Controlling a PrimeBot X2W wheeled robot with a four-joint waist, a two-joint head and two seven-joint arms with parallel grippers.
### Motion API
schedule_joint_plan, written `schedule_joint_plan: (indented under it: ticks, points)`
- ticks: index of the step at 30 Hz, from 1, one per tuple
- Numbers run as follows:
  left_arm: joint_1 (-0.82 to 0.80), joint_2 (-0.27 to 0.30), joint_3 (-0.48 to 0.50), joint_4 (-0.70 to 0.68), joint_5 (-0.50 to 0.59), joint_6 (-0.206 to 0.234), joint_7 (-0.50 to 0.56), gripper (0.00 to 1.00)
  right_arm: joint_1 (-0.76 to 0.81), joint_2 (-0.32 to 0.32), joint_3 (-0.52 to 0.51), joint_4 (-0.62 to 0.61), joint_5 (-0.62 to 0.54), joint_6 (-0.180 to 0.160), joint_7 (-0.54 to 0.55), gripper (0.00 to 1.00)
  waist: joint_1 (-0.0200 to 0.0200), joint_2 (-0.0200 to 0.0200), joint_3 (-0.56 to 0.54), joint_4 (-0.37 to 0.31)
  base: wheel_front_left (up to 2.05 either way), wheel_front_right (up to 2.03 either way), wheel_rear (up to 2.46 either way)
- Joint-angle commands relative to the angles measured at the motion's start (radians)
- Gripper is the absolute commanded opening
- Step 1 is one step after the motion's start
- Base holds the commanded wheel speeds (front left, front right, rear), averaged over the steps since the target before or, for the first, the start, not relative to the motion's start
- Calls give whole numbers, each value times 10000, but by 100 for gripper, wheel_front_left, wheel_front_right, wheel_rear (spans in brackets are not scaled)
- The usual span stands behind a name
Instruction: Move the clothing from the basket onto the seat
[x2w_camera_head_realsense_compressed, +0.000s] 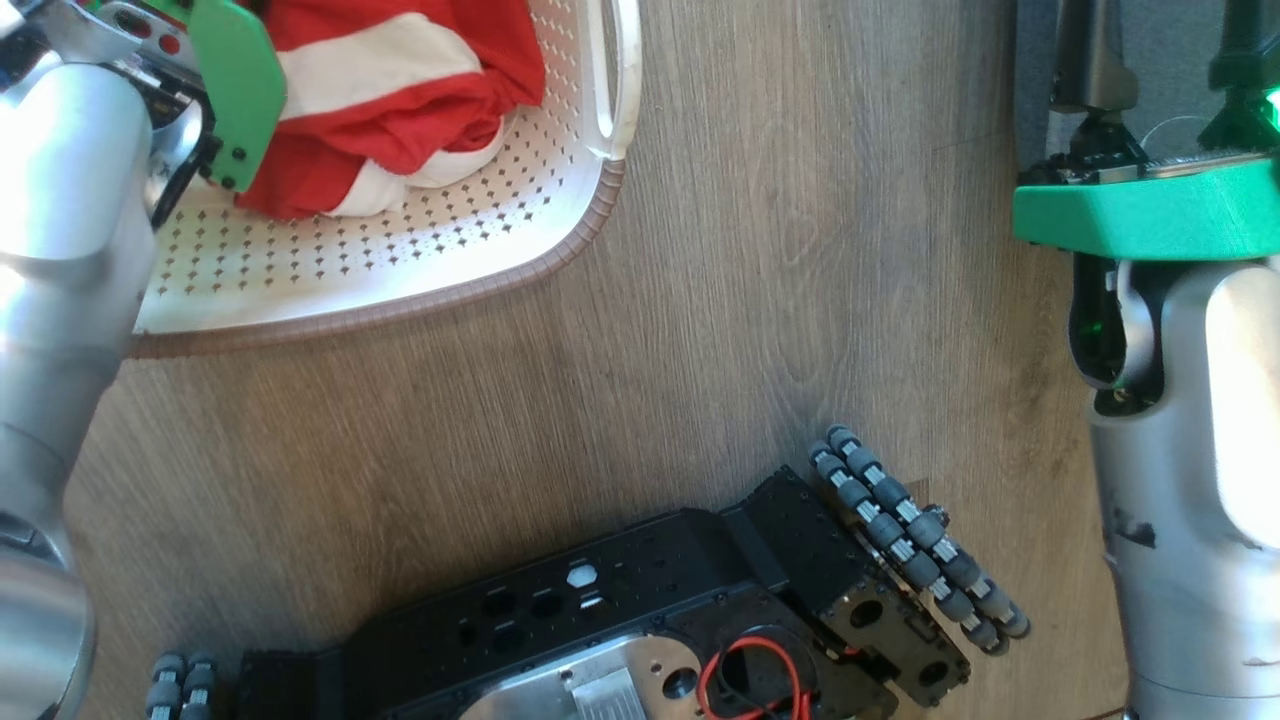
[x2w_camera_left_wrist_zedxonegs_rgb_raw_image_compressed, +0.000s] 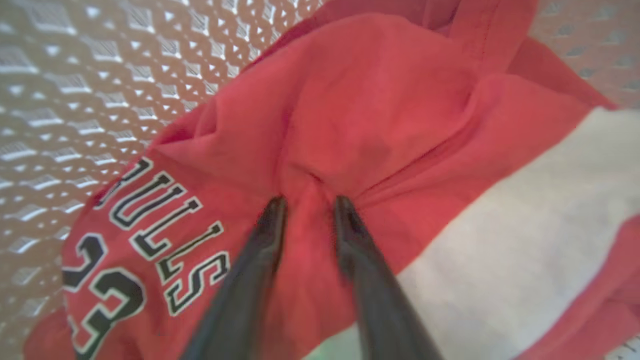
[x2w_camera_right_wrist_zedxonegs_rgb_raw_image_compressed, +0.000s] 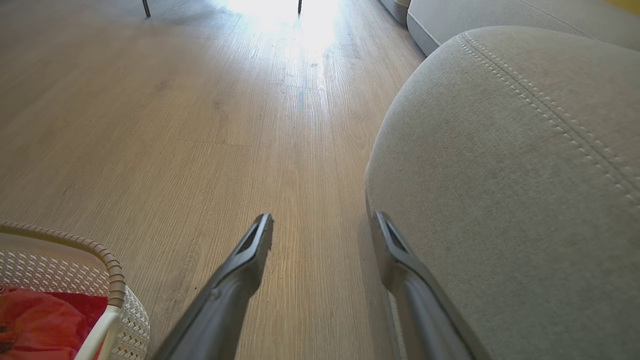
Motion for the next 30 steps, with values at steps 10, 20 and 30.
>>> schedule_joint_plan:
  ticks: [10,20,30]
  points:
    - [124,-101,-242,-189,-450,9,-913,0,774,85,-98,-210,131,69,-49,100,0,0,-444,211,0,0,0]
    - [959,-188,-239,-1454,-1608,9,-2721,0,1156,69,-736,-88,-200,69,-49,100,0,0,-1816,1195,0,0,0]
    - [2688,191,757,-3308,-2809,267,-3423,0,1833,-341,-1123,428,-263,69,-49,100,0,0,-4028,2196,0,0,0]
